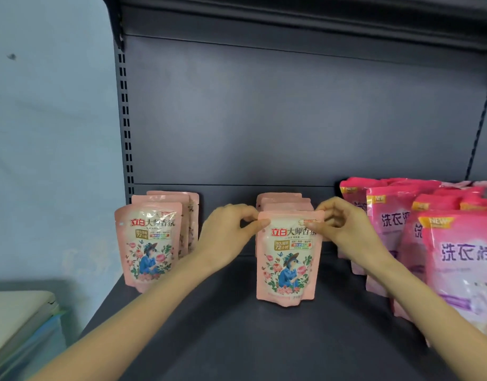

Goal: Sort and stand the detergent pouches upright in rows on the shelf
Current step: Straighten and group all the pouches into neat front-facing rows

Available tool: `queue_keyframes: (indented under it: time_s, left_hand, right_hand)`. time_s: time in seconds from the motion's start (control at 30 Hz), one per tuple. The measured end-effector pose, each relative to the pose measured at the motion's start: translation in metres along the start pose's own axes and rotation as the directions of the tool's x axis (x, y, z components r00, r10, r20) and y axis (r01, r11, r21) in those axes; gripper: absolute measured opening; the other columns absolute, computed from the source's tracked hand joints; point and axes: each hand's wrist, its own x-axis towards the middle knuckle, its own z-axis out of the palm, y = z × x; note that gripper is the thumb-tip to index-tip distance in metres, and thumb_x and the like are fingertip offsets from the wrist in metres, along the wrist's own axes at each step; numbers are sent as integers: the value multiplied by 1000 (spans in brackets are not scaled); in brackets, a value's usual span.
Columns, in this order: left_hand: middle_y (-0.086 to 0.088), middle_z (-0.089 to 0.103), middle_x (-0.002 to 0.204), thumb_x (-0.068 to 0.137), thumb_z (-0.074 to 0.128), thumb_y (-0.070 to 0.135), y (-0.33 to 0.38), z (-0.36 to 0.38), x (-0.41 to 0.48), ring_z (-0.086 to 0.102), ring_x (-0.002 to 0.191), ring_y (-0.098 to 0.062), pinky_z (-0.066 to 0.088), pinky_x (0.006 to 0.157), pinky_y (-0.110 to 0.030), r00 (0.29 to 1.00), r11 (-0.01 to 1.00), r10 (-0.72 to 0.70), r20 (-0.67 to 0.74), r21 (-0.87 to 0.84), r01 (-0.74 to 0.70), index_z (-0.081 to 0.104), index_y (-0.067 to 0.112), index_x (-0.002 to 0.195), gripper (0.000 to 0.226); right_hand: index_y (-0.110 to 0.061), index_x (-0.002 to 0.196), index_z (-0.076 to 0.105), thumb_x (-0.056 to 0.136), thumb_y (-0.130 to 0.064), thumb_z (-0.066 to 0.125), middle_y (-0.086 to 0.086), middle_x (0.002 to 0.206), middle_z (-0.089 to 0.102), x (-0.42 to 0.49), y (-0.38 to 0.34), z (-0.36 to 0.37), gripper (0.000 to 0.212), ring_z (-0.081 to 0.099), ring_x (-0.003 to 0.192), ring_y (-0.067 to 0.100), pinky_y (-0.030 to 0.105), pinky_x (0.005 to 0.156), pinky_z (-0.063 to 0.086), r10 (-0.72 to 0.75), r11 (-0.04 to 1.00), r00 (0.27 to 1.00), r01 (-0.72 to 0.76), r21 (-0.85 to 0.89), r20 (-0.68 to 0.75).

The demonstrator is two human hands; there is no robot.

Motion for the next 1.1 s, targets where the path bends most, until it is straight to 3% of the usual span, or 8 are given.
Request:
queue_keyframes:
  time_s: [0.07,0.23,0.47,0.7,1.0,1.1]
  left_hand:
    - [9,69,101,88,58,34,1,8,4,59,90,-4,47,79,-22,1000,1000,-15,12,-13,15,70,18,101,24]
    - [9,69,104,88,59,34,0,25,12,58,87,-3,43,73,-17,999,998,-53,8,-24,53,70,19,104,24]
    - [10,69,99,88,59,38,-2,36,23,56,82,-3,39,61,-14,994,996,-93,-51,11,93,70,19,102,26]
    - [11,69,99,88,58,38,-7,43,23,56,82,-2,39,60,-12,991,992,-126,-46,-34,124,69,22,103,25]
    - [10,69,100,88,59,35,-4,42,23,59,84,-3,48,69,-20,993,991,-114,8,-65,114,68,20,104,24]
    - [10,69,101,89,59,33,-3,40,22,57,84,-2,46,68,-16,994,993,-103,18,-55,104,68,20,106,23]
  right_hand:
    - [-20,81,57,74,-7,74,2,80,66,1,6,-5,23,62,64,9,20,60,55,3,1000,1000,-3,-1,-1]
    - [-19,80,56,75,-5,73,0,79,66,5,22,-7,22,61,59,1,18,57,52,27,999,1000,-27,23,-3]
    - [-18,80,55,76,-6,72,2,82,66,18,30,-7,22,64,74,18,32,69,57,34,999,999,-33,31,-27]
    - [-20,82,54,77,-6,71,-1,82,65,25,36,-5,23,64,74,16,24,66,58,42,999,999,-42,17,-9]
    - [-21,83,54,78,-7,71,1,85,66,27,40,-9,22,65,79,21,30,71,58,36,999,999,-37,36,35]
    - [-21,87,55,79,-9,70,2,91,66,27,42,-10,21,65,83,21,31,73,58,47,998,997,-49,29,56]
